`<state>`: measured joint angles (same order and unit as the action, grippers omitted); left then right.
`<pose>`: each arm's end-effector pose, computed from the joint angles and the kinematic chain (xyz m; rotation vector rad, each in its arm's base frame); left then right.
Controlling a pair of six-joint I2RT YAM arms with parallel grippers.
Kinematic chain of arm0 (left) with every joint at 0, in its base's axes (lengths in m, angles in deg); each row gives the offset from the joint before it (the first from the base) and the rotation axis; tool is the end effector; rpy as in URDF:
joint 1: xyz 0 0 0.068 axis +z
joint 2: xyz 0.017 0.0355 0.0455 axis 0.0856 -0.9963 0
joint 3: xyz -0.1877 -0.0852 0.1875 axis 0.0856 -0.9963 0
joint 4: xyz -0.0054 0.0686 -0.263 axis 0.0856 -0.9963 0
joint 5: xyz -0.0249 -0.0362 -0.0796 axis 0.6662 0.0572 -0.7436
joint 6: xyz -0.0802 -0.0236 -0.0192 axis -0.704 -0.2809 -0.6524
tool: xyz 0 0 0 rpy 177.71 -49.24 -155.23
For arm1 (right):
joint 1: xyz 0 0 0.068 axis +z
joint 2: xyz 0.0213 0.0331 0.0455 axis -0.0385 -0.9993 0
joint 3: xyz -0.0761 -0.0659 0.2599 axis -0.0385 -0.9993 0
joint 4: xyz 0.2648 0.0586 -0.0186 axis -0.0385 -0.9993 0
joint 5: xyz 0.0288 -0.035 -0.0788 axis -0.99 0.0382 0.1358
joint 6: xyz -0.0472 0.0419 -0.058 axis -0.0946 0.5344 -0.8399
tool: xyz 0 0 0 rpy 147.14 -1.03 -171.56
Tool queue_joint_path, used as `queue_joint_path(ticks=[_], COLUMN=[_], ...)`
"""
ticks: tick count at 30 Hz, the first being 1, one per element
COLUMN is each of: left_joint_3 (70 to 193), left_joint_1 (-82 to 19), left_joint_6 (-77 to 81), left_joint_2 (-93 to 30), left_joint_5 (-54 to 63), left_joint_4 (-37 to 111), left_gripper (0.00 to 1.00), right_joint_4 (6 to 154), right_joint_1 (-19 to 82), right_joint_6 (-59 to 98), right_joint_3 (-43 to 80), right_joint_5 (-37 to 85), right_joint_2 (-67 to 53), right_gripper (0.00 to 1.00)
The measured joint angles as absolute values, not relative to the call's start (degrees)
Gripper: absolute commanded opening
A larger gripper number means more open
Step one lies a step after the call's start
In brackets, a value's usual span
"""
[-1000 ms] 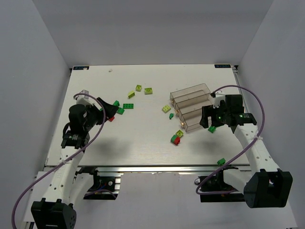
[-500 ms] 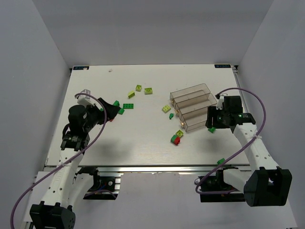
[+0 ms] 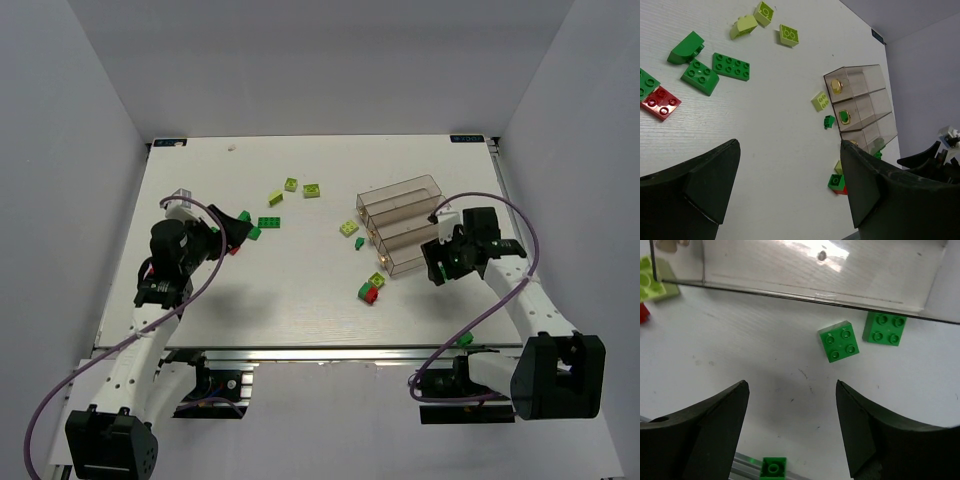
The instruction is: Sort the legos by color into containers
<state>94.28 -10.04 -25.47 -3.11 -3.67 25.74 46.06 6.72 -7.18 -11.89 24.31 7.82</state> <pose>0.2329 -0.0424 0.2643 -0.3865 1.9675 -0.7757 0.2543 0.0302 0.2007 -0.5840 2.4648 0.0662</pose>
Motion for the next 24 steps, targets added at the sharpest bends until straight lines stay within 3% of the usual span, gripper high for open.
queue_joint_path(ticks=[10, 24], left_joint_3=[94.3, 94.3], left_joint_1=[-10.0, -10.0], left_joint_6=[-25.8, -25.9], left_joint_2=[-3.9, -5.4], left_joint_5=[-3.0, -3.0], left_joint_4=[25.8, 25.7], left_gripper=[0.90, 0.90], right_joint_4=[48.3, 56.8], right_joint_1=[6.7, 6.7], right_joint_6=[-23.7, -29.0], right_joint_3=[-15.2, -16.4], right_joint_5=[19.4, 20.3], right_joint_2=[1.5, -1.4], right_gripper=[0.77, 0.80])
